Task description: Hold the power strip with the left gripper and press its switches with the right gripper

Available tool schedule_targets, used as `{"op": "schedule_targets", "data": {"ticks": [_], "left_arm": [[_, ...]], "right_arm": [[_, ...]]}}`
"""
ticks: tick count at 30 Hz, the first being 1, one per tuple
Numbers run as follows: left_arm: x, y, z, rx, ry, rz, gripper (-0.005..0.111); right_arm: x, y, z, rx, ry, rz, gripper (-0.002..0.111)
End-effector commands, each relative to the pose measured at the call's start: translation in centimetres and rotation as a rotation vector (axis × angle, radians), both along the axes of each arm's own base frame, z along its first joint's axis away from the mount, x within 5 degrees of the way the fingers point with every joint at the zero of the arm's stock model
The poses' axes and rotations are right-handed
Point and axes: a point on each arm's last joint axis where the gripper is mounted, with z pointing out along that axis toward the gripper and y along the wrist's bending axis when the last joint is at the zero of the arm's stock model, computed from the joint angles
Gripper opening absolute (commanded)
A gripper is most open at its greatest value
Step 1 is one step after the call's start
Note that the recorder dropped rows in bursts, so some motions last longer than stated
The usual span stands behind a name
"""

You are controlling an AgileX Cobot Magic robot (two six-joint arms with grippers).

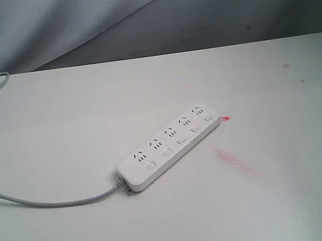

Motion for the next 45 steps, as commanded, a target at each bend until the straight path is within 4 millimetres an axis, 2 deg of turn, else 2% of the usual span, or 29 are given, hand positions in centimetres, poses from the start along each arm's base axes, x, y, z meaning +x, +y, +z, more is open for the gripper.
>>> {"op": "schedule_targets", "data": {"ticks": [1,10,12,16,18,24,29,32,35,40,45], "left_arm": [[0.0,0.0,-0.1,-0.006,-0.007,-0.004,0.0],[0.0,0.0,0.3,-0.011,-0.05,-0.001,0.0],[0.0,0.0,0.7,-0.04,-0.084,0.001,0.0],[0.0,0.2,1.8,-0.252,-0.202,0.014,0.0],[0.0,0.1,1.7,-0.327,-0.181,0.012,0.0],[-0.6,0.0,5.0,-0.345,-0.224,-0.013,0.0],[1.1,-0.5,7.6,-0.345,-0.142,-0.058,0.0],[2.6,-1.3,8.8,-0.345,-0.088,-0.129,0.0],[4.1,-2.3,10.2,-0.354,-0.106,-0.191,0.0],[5.9,-3.7,11.7,-0.367,-0.141,-0.253,0.0],[6.5,-4.2,14.1,-0.376,-0.164,-0.278,0.0]], "right_arm": [[0.0,0.0,0.0,0.008,-0.017,-0.008,0.0],[0.0,-0.1,0.3,0.01,-0.043,-0.009,0.0],[-0.1,-0.1,0.6,0.068,-0.077,-0.008,0.0],[-0.1,-0.1,1.0,0.228,-0.108,-0.005,0.0],[-0.1,-0.1,0.8,0.244,-0.078,-0.001,0.0],[-0.1,-0.1,0.7,0.345,-0.063,0.004,0.0],[-0.8,0.3,4.3,0.359,-0.125,0.096,0.0],[-0.7,0.9,6.7,0.355,-0.072,0.171,0.0],[-0.1,1.5,9.2,0.347,-0.015,0.241,0.0],[2.2,3.1,11.7,0.293,0.16,0.322,0.0],[5.4,4.8,12.9,0.228,0.323,0.348,0.0]]}}
